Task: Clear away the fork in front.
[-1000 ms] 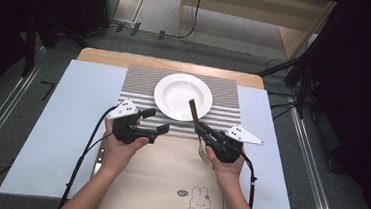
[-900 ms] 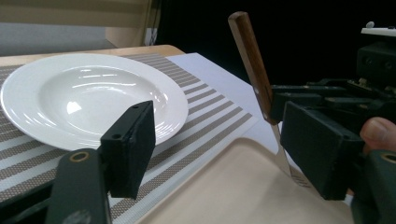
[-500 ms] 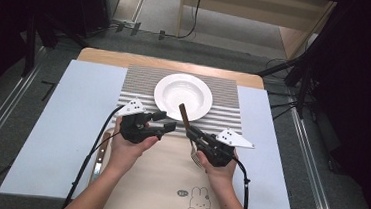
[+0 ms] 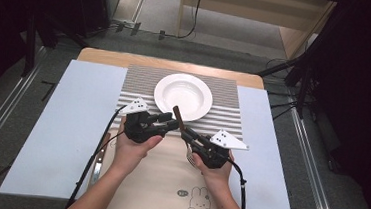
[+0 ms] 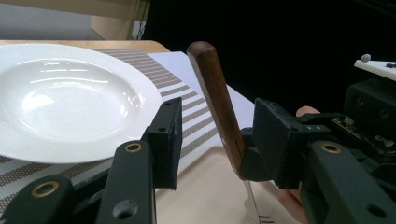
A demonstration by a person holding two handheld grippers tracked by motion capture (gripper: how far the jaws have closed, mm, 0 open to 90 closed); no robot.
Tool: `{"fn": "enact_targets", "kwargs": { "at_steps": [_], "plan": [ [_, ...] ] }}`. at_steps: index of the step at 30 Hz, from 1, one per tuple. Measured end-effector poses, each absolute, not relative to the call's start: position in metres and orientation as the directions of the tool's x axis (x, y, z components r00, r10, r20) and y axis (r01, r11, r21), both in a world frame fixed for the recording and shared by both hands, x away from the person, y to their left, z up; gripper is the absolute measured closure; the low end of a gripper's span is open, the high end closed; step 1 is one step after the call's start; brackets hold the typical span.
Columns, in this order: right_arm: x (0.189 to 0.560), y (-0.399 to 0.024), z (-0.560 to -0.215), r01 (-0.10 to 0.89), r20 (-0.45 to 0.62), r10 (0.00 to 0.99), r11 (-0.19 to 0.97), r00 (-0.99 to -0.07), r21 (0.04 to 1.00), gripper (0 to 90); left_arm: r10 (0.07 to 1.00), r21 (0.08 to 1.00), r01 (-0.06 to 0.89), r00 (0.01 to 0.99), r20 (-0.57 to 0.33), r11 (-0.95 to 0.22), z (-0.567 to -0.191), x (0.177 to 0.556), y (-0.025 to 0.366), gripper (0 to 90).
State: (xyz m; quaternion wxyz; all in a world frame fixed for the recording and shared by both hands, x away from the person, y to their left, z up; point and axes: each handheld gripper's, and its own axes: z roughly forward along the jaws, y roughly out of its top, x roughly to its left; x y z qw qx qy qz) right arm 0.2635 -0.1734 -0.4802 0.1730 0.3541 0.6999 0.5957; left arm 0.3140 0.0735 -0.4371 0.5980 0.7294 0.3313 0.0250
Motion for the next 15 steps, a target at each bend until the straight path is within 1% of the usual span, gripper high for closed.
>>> {"fn": "enact_targets", "kwargs": {
  "at_steps": [4,11,12,14,15],
  "plan": [
    [0.2623,-0.1697,-0.48,0.29,0.18,0.696,0.043,-0.695,0.956,76.7,0.499,0.883,0.467,0.778,-0.381,-0.054,-0.4371,0.314,0.0716,53.8],
    [0.2602,-0.1659,-0.4794,0.275,0.164,0.694,0.051,-0.701,0.96,76.7,0.507,0.867,0.496,0.76,-0.407,-0.046,-0.4378,0.3153,0.0702,59.1],
    [0.2598,-0.1654,-0.4793,0.274,0.161,0.695,0.053,-0.701,0.96,76.7,0.503,0.865,0.499,0.76,-0.412,-0.046,-0.4381,0.3153,0.0698,61.8],
    [0.2592,-0.1646,-0.4793,0.274,0.16,0.695,0.055,-0.701,0.96,76.7,0.503,0.864,0.502,0.759,-0.413,-0.047,-0.4387,0.3147,0.0689,62.8],
    [0.2592,-0.1643,-0.4794,0.271,0.157,0.695,0.057,-0.702,0.961,76.7,0.505,0.862,0.505,0.756,-0.417,-0.045,-0.4391,0.3147,0.0687,65.3]
  ]
}}
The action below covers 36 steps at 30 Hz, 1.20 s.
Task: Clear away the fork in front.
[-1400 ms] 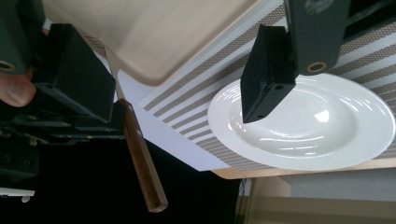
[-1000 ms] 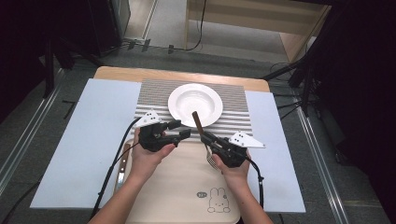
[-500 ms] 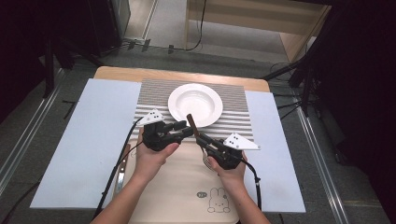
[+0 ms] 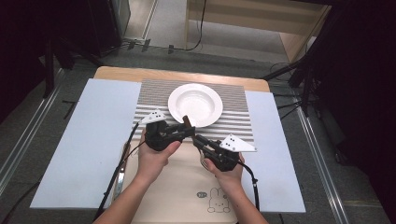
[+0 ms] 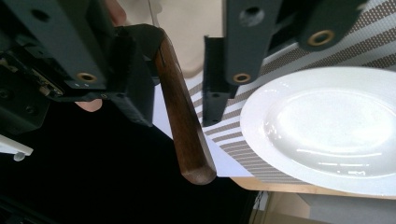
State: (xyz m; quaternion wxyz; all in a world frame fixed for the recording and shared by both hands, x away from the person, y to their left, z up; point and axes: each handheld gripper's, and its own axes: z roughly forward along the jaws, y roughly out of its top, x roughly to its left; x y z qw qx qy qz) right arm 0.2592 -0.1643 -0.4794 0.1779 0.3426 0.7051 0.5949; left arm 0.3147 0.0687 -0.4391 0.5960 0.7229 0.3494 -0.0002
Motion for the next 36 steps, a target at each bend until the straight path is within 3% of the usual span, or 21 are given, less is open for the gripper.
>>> {"fn": "enact_targets", "kwargs": {
  "at_steps": [5,9,14,18,21,22,36],
  "plan": [
    [0.259,-0.164,-0.479,0.269,0.152,0.696,0.061,-0.702,0.961,76.6,0.453,0.848,0.53,0.761,-0.464,-0.022,-0.44,0.316,0.069,76.5],
    [0.257,-0.162,-0.48,0.227,0.116,0.704,0.066,-0.701,0.972,75.4,0.476,0.864,0.502,0.766,-0.431,-0.026,-0.437,0.313,0.071,78.1],
    [0.253,-0.172,-0.475,0.197,0.081,0.724,0.077,-0.685,0.977,44.2,0.481,0.879,0.477,0.775,-0.409,-0.021,-0.431,0.311,0.081,78.4],
    [0.253,-0.181,-0.474,0.224,0.076,0.776,0.085,-0.626,0.971,12.9,0.477,0.885,0.465,0.782,-0.401,-0.018,-0.428,0.309,0.088,78.5],
    [0.252,-0.189,-0.476,0.232,0.068,0.804,0.089,-0.591,0.969,8.0,0.481,0.89,0.455,0.786,-0.389,-0.024,-0.427,0.307,0.092,78.6],
    [0.251,-0.192,-0.476,0.231,0.066,0.803,0.091,-0.593,0.969,0.0,0.48,0.889,0.457,0.786,-0.391,-0.025,-0.427,0.307,0.094,78.6],
    [0.236,-0.247,-0.487,0.226,0.062,0.87,0.058,-0.489,0.973,0.0,0.468,0.877,0.481,0.776,-0.421,-0.008,-0.426,0.303,0.118,78.8]
  ]
}}
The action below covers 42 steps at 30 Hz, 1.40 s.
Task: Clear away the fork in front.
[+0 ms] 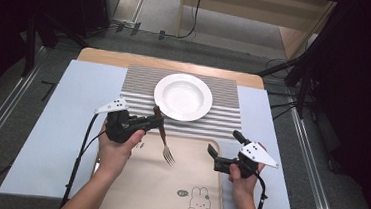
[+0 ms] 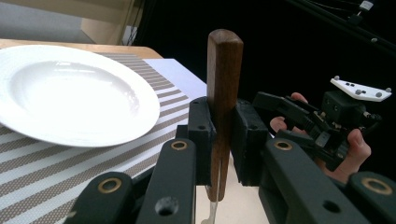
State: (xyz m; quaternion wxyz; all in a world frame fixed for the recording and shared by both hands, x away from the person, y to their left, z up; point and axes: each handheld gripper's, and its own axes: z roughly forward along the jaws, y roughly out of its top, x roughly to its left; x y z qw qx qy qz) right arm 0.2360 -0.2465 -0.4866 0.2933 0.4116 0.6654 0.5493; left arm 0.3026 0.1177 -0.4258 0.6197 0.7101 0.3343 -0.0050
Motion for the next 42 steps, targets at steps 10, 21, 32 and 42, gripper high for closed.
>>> {"fn": "enact_targets", "kwargs": {
  "at_steps": [10,21,32,42],
  "plan": [
    [0.223,-0.283,-0.491,0.224,0.067,0.895,0.037,-0.44,0.974,0.0,0.454,0.864,0.503,0.772,-0.445,-0.009,-0.427,0.299,0.133,78.9],
    [0.212,-0.309,-0.497,0.23,0.057,0.914,0.041,-0.403,0.972,0.0,0.455,0.862,0.507,0.772,-0.444,-0.019,-0.427,0.292,0.148,79.0],
    [0.201,-0.329,-0.502,0.239,0.065,0.931,0.024,-0.36,0.971,0.0,0.442,0.847,0.531,0.763,-0.472,-0.012,-0.43,0.287,0.17,79.1],
    [0.189,-0.343,-0.503,0.24,0.084,0.941,-0.003,-0.327,0.971,0.0,0.416,0.831,0.556,0.758,-0.503,-0.008,-0.43,0.279,0.189,79.2]
  ]
}}
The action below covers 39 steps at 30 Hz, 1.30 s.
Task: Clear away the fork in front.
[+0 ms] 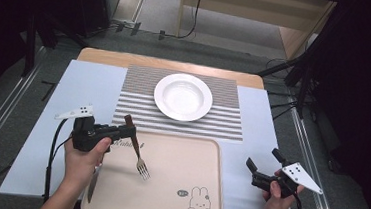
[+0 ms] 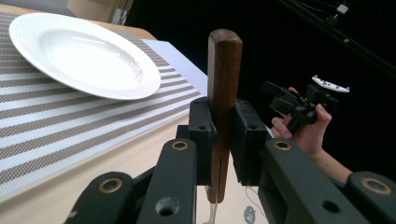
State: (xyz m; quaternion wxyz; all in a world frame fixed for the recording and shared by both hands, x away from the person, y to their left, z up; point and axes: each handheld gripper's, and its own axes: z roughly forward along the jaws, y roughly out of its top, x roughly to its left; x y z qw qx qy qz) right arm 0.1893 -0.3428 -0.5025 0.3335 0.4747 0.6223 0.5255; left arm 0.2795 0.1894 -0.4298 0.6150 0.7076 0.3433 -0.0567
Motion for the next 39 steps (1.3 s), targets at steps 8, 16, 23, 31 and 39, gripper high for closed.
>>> {"fn": "enact_targets", "kwargs": {
  "at_steps": [8,16,23,31,39],
  "plan": [
    [0.184,-0.351,-0.504,0.242,0.088,0.944,-0.009,-0.318,0.97,0.0,0.392,0.82,0.572,0.76,-0.519,-0.024,-0.433,0.272,0.194,79.3],
    [0.185,-0.349,-0.507,0.253,0.075,0.947,0.007,-0.313,0.968,0.0,0.379,0.798,0.598,0.756,-0.533,-0.072,-0.44,0.268,0.198,79.6],
    [0.185,-0.35,-0.507,0.252,0.067,0.949,0.014,-0.308,0.968,0.0,0.362,0.763,0.64,0.734,-0.574,-0.088,-0.45,0.274,0.199,79.7],
    [0.185,-0.354,-0.508,0.254,0.075,0.952,0.003,-0.297,0.967,0.0,0.364,0.723,0.687,0.694,-0.621,-0.076,-0.466,0.288,0.206,79.7],
    [0.186,-0.355,-0.509,0.26,0.077,0.952,0.003,-0.297,0.966,0.0,0.535,0.727,0.665,0.681,-0.5,-0.167,-0.476,0.295,0.202,71.5]
  ]
}}
